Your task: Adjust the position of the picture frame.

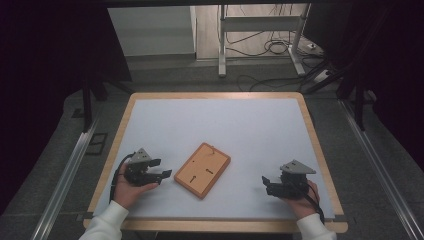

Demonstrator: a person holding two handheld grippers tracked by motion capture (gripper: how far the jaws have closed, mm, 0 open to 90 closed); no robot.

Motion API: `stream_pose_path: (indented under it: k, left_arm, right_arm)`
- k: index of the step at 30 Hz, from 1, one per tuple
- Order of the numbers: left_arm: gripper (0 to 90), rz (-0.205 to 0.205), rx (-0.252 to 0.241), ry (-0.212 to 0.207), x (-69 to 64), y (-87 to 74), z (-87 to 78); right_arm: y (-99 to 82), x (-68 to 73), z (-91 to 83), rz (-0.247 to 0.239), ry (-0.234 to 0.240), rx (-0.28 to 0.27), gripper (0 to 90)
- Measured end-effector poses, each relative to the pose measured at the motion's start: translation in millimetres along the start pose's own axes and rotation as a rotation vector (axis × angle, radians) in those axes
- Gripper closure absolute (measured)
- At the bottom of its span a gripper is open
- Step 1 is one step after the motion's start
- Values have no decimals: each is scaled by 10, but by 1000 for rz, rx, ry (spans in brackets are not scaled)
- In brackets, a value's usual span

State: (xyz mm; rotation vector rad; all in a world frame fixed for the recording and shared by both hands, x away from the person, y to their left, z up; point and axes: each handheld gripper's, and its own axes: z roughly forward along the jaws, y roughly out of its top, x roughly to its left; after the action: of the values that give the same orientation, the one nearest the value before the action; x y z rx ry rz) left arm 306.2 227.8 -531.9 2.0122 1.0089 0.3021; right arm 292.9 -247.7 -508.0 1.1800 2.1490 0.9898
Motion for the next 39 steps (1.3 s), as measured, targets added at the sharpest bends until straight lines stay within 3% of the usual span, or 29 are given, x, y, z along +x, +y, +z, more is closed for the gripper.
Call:
stream_pose_path:
  k: [8,12,17,22,31,34,39]
  left_arm:
    - [324,-20,-8,-3,41,22,15]
    - [324,1,4,0,13,-14,-2]
    - [324,3,-12,5,-13,-25,-66]
    - [334,1,-14,19,2,-45,-108]
    - [357,-16,4,22,70,-45,-61]
    - [423,-16,-1,20,72,-42,-79]
    - [722,-7,-4,-11,83,-29,-148]
  right_arm:
    - [-53,-27,4,-6,23,-5,138]
    - [-24,2,-10,-18,22,-9,138]
    - [7,88,-32,-18,57,-22,132]
    - [27,115,-82,-15,54,-25,131]
    - [-13,27,-40,-1,59,-14,117]
    - [-11,16,-53,-3,67,-21,118]
    - [-14,48,-64,-8,74,-11,119]
